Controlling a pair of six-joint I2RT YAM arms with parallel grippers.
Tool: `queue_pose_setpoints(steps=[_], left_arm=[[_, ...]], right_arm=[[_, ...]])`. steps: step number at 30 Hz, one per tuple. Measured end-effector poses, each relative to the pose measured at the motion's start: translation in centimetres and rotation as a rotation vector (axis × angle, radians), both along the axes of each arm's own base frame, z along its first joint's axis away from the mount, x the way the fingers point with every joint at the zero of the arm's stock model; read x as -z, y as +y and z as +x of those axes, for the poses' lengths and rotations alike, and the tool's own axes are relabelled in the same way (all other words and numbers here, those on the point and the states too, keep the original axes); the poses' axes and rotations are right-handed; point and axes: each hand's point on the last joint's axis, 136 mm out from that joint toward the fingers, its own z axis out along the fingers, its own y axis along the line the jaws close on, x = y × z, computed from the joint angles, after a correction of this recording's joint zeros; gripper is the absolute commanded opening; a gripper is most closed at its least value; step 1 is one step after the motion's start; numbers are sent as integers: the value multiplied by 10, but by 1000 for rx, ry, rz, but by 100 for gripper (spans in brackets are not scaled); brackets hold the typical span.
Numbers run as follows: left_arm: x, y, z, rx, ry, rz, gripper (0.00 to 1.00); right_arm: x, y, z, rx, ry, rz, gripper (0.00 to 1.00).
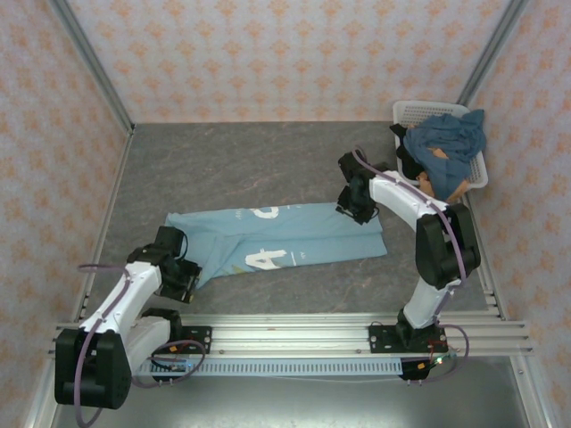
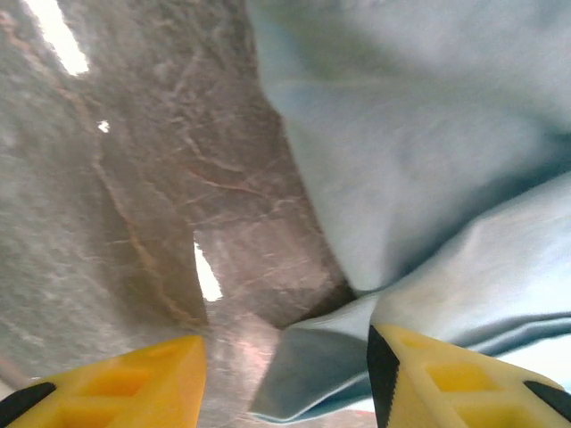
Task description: Fold and stack the t-shirts
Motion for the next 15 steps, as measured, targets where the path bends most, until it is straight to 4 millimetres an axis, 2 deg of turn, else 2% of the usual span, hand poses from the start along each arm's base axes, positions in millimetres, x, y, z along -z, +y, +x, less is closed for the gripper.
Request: queue_pose_setpoints(steps=[6,9,15], left_arm=[[0,-3,10,-94,-57,-25,35],[4,-5,8,-117,-50,-44,35],[3,-6,-4,-127,-18,-49,44]], right_arm=[[-2,-1,-2,0,-5,2,36],[-2,-1,-2,0,-5,1,36],[-1,-1,-2,1,-4,1,36]])
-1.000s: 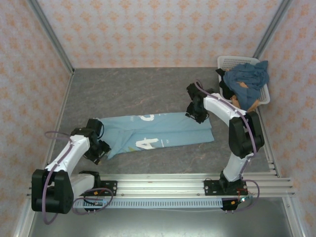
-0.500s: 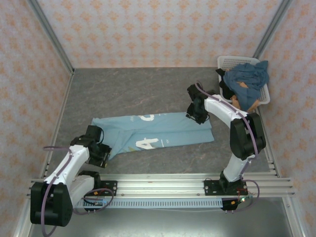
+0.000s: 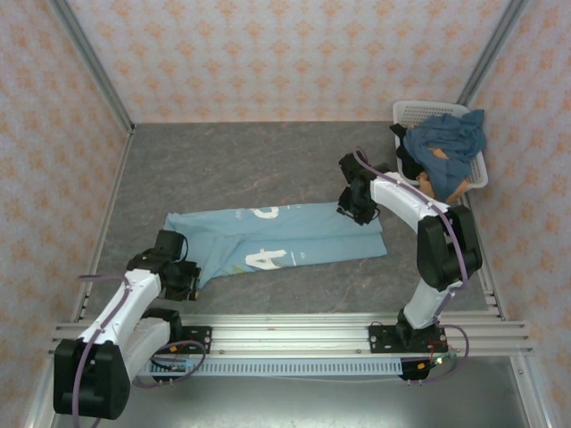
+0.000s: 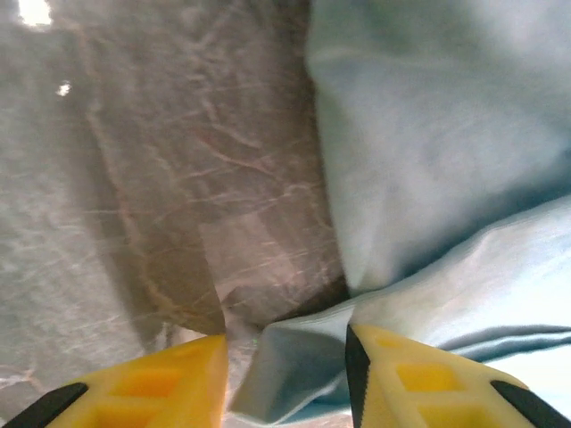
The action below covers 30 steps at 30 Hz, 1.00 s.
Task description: Fold and stack the t-shirts
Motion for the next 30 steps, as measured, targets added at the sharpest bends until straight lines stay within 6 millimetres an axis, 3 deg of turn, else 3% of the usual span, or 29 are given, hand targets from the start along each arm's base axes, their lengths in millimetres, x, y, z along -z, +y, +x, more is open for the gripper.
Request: queue_pose_setpoints(steps=[8,15,21,26,30], left_arm=[[5,0,-15,-51,11,-9,45],[7,1,-13,-128,45,-15,45],[7,1,-10,-134,131,-7,30],[4,-2,5,-132,70,-12,19],[-1,-1,23,-145,-13,-13,0]], right_arm=[[0,0,1,0,-3,1,36],[0,1,2,0,-7,3,35],[0,1,2,0,-10,4,34],[-1,1,3,0,-13,5,34],[-1,2,4,3,-16,8,31]])
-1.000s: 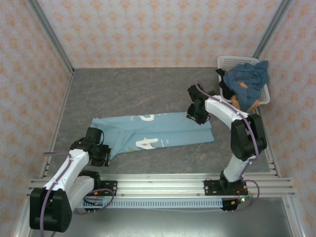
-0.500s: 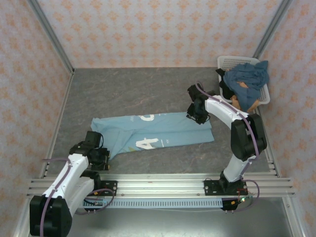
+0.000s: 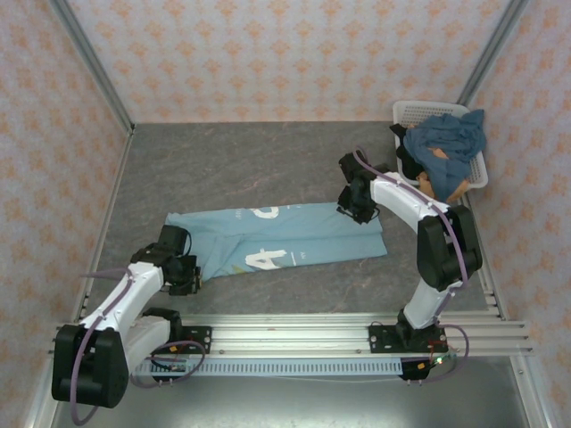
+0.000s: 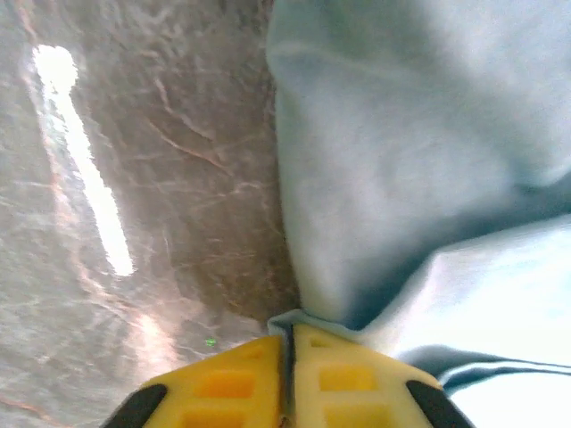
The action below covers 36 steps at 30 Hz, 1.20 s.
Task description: Fold and stack the t-shirts
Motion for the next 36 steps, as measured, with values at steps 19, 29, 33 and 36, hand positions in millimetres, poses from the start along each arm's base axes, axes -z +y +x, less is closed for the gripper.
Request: queue_pose_setpoints(steps=[19,29,33,36], left_arm=[[-35,-2,-36,116,2,17,0],[-33,-20,-43,242,77,-2,0],[-38,-20,-36,257,61,13,0],[-45,-19,-23,275,41,30,0]], right_arm=[[0,0,0,0,0,-1,30],[0,1,2,0,-7,2,30],[2,0,0,0,-4,1,30],[6,-1,-3,0,8,-4,30]])
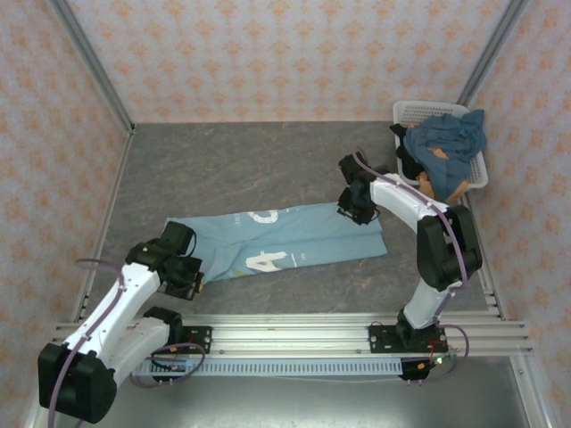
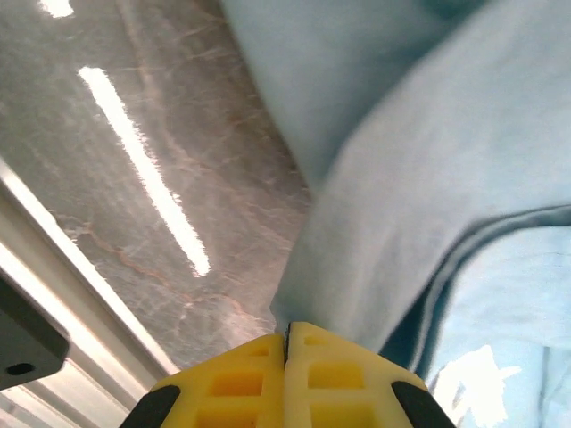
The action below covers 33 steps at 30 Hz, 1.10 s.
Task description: Fold and stack the t-shirts
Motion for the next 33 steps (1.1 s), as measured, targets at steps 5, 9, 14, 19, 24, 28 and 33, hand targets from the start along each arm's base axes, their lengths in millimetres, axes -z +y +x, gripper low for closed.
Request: queue_pose_setpoints(steps=[5,9,14,19,24,28,33], left_arm=[[-15,3,31,86,-2,56,0],[-22,20,57,137,-5,123,0],[-13,46,62,179,49,189,0],[-3,61,62,241,110,247,0],[7,68,63,300,167,288,0],[6,77,66,339,187,338,0],[-1,88,79,377,181,400,0]], right_arm=[[3,-1,-3,0,10,-4,30],[0,-1,-3,0,3,-2,30],[-2,-1,-3,0,-5,1,30],[-2,-1,-3,0,-5,1,29],[-1,-2,-4,0,-1,-1,29],[2,-4,-7,1,9,-9,29],[4,-5,-7,2,9,-16,29]])
